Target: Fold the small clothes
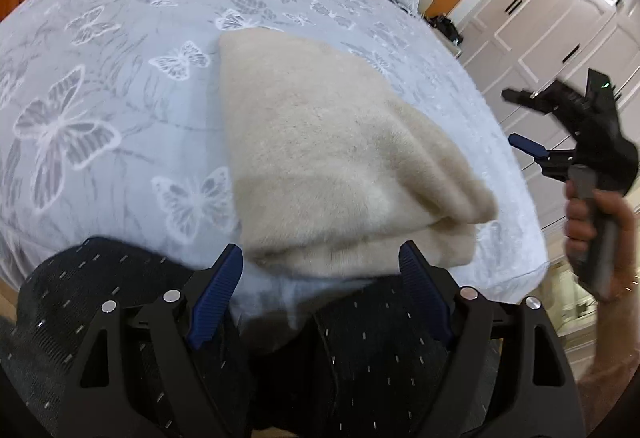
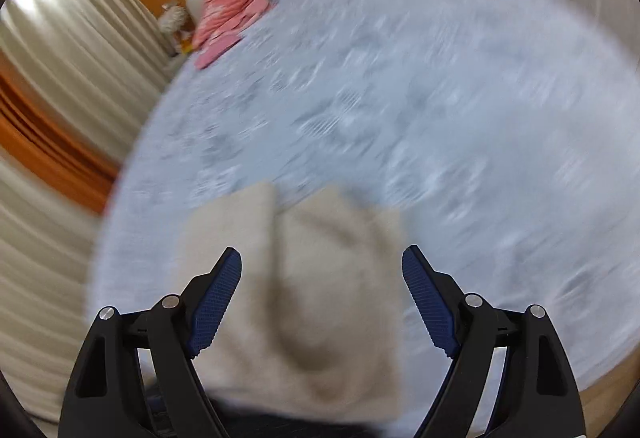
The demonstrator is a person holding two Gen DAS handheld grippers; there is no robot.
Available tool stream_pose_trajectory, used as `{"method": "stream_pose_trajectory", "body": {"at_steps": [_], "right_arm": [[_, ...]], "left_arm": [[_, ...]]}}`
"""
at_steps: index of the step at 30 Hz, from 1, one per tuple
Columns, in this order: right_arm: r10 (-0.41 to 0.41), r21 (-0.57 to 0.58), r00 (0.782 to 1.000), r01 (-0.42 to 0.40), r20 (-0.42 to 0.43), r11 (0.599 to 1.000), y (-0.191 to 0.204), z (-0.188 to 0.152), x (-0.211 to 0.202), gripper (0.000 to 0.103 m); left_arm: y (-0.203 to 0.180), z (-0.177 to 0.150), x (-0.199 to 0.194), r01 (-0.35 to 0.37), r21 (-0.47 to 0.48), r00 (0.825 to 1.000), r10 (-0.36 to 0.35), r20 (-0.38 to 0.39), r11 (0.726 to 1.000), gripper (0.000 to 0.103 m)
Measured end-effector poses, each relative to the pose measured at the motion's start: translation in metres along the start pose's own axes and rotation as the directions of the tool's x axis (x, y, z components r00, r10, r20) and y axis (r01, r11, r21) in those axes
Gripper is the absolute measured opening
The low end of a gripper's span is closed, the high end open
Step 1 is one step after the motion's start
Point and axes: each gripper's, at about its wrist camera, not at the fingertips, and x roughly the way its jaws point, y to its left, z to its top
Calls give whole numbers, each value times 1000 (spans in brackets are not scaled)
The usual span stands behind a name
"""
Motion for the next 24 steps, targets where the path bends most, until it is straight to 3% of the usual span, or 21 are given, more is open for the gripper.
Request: {"method": "stream_pose_trajectory", "body": {"at_steps": [3, 4, 7, 8, 9, 10, 12, 13, 15, 17, 19, 20, 21, 22, 23, 24], "right_arm": [[164, 41, 977, -160, -137, 986, 14, -1, 32, 81], [188, 24, 965, -187, -181, 982, 27, 0, 49, 81], [153, -49, 944, -174, -293, 983, 53, 0, 102, 81], [115, -67, 937, -144, -330, 987, 57, -4, 124, 80], [99, -79, 932, -135, -350, 988, 59, -7, 135, 59], [78, -105, 920, -127, -384, 986, 63, -11, 151, 15], [109, -85, 930, -148, -350, 985, 65, -9, 144, 13], [183, -88, 951, -211, -249, 974, 71, -2, 110, 12], [242, -119, 964, -255, -113, 960, 77, -1, 43, 12], [216, -145, 975, -220, -46, 965, 70, -11, 3, 13], [105, -154, 991, -116, -79, 981, 38, -30, 8, 20], [2, -142, 990, -22, -141, 990, 17, -38, 28, 25], [-92, -122, 975, 68, -203, 990, -4, -47, 48, 30], [-96, -38, 960, 89, -262, 995, -29, -57, 62, 30], [-9, 59, 971, 24, -237, 998, -42, -63, 56, 30], [51, 117, 981, -30, -187, 993, -48, -64, 46, 38]], "left_arm": [[-4, 5, 28, -103, 35, 994, 104, -45, 994, 75], [-2, 7, 33, -112, 36, 992, 114, -57, 993, 62], [14, 13, 42, -82, -25, 992, 79, -101, 996, 37], [18, 14, 43, -67, -44, 992, 61, -112, 997, 33], [22, 15, 42, -55, -57, 992, 47, -119, 997, 32], [24, 16, 41, -48, -60, 991, 41, -126, 997, 32], [24, 17, 38, -40, -39, 990, 35, -135, 998, 32], [23, 18, 36, -32, -21, 990, 29, -135, 999, 33], [22, 18, 31, -10, 0, 991, 10, -133, 1000, 39], [22, 18, 25, 55, -5, 991, -55, -126, 998, 49], [21, 17, 27, 67, 0, 988, -67, -137, 998, 52], [21, 15, 31, 50, 5, 987, -49, -154, 999, 52], [23, 15, 39, 28, -3, 983, -28, -183, 1000, 52], [28, 15, 45, 14, -29, 977, -20, -212, 999, 52], [28, 17, 44, 18, -47, 976, -28, -216, 999, 53], [30, 18, 39, 23, -52, 979, -33, -201, 998, 53]]}}
